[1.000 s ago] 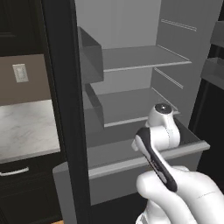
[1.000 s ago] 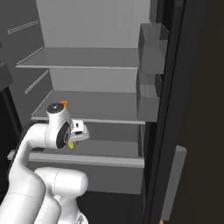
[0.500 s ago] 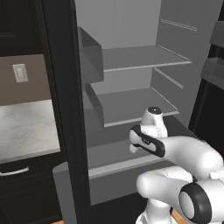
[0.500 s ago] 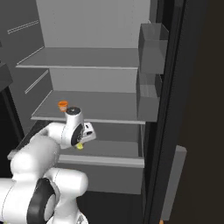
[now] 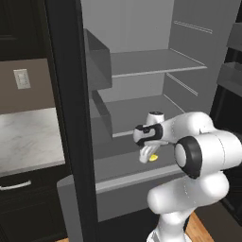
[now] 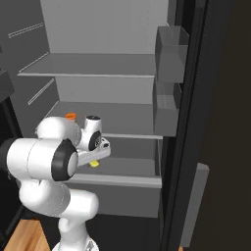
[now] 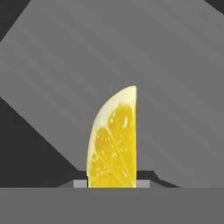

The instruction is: Place the lemon wedge and broccoli inside the fridge drawer. Close the drawer after placing the vegetables.

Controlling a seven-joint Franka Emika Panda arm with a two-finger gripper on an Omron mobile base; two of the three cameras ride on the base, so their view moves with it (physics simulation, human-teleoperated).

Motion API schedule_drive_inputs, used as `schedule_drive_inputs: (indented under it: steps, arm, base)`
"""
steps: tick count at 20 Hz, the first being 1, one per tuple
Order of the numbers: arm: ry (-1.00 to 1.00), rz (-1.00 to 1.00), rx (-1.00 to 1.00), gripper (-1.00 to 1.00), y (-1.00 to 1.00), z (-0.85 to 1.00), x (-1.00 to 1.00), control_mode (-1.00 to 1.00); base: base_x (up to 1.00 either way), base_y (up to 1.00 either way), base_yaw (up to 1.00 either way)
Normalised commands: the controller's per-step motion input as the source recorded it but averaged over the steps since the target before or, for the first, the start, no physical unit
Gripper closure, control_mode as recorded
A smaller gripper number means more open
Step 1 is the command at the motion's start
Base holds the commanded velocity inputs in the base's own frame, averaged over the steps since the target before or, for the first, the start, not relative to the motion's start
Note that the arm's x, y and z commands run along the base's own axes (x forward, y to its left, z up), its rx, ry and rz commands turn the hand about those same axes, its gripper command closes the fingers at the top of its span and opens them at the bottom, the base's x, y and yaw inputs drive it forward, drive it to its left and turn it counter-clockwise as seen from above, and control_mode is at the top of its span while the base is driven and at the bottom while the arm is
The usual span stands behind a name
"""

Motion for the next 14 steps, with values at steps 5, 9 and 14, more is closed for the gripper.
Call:
schedule_drive_inputs:
  steps: [5,9,14]
  arm:
    - [0.04,0.10,0.00,1.00,0.00,-0.23,-0.75,-1.00]
    - [0.04,0.07,0.00,1.00,0.00,-0.10,-0.90,-1.00]
    - [0.13,0.07,0.00,1.00,0.00,0.05,-0.34,-1.00]
  base:
    - [0.00,0.00,0.00]
    - [0.00,0.00,0.00]
    - [0.00,0.00,0.00]
